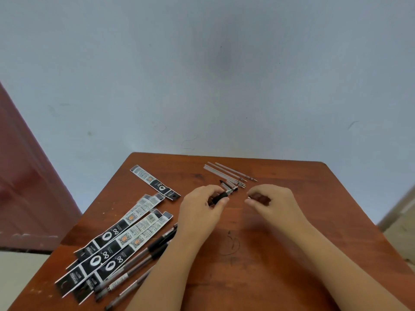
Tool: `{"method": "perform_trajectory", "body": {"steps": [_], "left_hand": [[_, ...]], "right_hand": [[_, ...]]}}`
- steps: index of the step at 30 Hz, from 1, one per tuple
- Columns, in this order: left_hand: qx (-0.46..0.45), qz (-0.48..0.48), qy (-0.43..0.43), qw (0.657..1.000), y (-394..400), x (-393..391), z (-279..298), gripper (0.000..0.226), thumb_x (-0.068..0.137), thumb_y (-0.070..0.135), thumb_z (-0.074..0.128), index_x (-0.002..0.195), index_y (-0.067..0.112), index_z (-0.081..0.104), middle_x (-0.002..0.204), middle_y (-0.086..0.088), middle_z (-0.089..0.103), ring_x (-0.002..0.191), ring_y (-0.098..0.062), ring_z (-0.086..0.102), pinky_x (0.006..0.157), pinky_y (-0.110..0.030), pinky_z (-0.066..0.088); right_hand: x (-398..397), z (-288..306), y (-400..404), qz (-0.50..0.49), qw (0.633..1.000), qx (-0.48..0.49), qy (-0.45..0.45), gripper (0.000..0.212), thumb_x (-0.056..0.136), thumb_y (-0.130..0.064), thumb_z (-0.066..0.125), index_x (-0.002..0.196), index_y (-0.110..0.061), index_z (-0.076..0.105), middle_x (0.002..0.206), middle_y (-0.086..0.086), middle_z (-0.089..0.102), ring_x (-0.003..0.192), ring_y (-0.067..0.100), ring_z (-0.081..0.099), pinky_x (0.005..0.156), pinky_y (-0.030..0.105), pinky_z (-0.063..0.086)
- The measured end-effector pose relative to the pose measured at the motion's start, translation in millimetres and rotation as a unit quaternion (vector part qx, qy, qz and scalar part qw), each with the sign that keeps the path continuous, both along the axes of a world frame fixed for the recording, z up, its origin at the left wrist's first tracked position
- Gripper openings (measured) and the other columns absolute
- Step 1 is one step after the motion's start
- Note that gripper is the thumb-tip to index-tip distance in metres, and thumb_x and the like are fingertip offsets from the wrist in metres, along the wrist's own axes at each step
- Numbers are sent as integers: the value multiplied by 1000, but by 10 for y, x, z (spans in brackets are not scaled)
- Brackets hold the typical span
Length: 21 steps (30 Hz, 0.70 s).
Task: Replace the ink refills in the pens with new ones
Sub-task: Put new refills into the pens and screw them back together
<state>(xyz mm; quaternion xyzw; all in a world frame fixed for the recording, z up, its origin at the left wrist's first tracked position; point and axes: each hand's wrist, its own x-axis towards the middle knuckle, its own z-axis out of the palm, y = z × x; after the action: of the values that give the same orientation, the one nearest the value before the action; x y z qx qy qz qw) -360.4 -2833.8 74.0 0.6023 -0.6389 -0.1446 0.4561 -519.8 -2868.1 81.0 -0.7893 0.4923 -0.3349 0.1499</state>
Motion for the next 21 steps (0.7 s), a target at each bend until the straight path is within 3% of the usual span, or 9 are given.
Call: {"method": "perform_trajectory", "body": {"steps": [4, 9, 11, 16, 21], "left_hand": [[13, -7, -42, 999, 5, -40, -10, 10, 79, 18, 66, 89, 18, 68, 88, 4, 66, 86, -13, 57, 80, -29, 46], [26, -13, -78, 997, -6, -51, -37, 12, 80, 19, 65, 91, 17, 68, 90, 3, 66, 86, -13, 56, 81, -29, 46], [27, -19, -88, 996, -7, -62, -38, 12, 80, 19, 65, 92, 17, 67, 90, 4, 65, 85, -11, 55, 81, -29, 45], [12, -25, -105, 994, -10, -60, -56, 11, 80, 19, 65, 91, 18, 67, 81, 12, 56, 78, -5, 49, 75, -18, 40], [19, -52, -113, 992, 0, -73, -65, 11, 81, 20, 64, 92, 18, 68, 84, 8, 61, 80, -8, 53, 76, -21, 43]], "right_hand": [[-92, -29, 37, -13, 992, 2, -123, 29, 70, -6, 72, 64, -30, 58, 61, -16, 56, 63, -6, 55, 59, 2, 39], [-99, -68, 3, 30, 996, -30, -79, 3, 69, -11, 73, 72, -9, 71, 66, -12, 60, 71, -14, 55, 65, 2, 41], [-103, -86, -5, 40, 994, -54, -81, 11, 69, -14, 66, 75, -7, 72, 71, -10, 61, 75, -12, 55, 68, 0, 41], [-105, -114, -27, 41, 992, -66, -100, 11, 71, 2, 67, 79, -4, 72, 74, -5, 61, 82, 1, 54, 70, 0, 41], [-72, -143, -23, 86, 992, -46, -77, 17, 70, -13, 60, 81, -7, 72, 76, -8, 61, 83, -2, 54, 70, -1, 41]]}}
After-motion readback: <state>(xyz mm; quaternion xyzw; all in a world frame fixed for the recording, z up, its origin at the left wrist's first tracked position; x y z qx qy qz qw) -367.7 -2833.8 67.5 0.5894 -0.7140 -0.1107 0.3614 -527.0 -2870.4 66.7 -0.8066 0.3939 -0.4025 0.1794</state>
